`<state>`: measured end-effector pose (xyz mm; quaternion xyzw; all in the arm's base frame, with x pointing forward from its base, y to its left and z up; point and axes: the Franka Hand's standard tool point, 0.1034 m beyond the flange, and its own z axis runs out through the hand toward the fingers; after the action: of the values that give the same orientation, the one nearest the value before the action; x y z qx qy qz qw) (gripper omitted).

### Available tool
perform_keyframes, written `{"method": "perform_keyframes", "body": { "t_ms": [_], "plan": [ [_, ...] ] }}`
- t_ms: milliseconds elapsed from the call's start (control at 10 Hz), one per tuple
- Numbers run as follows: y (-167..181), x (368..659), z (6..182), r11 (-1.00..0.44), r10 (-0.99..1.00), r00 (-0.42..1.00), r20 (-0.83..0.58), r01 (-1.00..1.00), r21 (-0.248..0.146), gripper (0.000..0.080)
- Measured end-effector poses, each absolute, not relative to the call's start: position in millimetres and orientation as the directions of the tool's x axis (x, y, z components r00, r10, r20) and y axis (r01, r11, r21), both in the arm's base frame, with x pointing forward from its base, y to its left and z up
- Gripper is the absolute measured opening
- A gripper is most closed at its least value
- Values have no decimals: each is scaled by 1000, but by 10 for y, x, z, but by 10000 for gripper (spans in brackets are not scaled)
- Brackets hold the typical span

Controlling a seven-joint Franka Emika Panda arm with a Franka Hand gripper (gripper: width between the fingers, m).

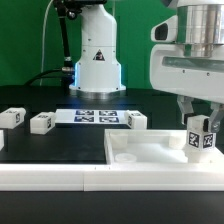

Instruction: Assemble one leg

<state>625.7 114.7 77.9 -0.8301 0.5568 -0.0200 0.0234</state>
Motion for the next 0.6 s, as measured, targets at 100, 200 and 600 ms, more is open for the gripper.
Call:
{"method": "perform_keyframes", "body": {
  "t_ms": [100, 200, 600],
  "plan": [
    [1143, 6255, 779, -287, -958, 287, 2, -956, -60, 291],
    [1148, 6252, 779, -196, -981, 196, -3, -979, -59, 291],
    [1175, 6227, 782, 168, -986, -168, -7, -984, -62, 291]
  ]
}}
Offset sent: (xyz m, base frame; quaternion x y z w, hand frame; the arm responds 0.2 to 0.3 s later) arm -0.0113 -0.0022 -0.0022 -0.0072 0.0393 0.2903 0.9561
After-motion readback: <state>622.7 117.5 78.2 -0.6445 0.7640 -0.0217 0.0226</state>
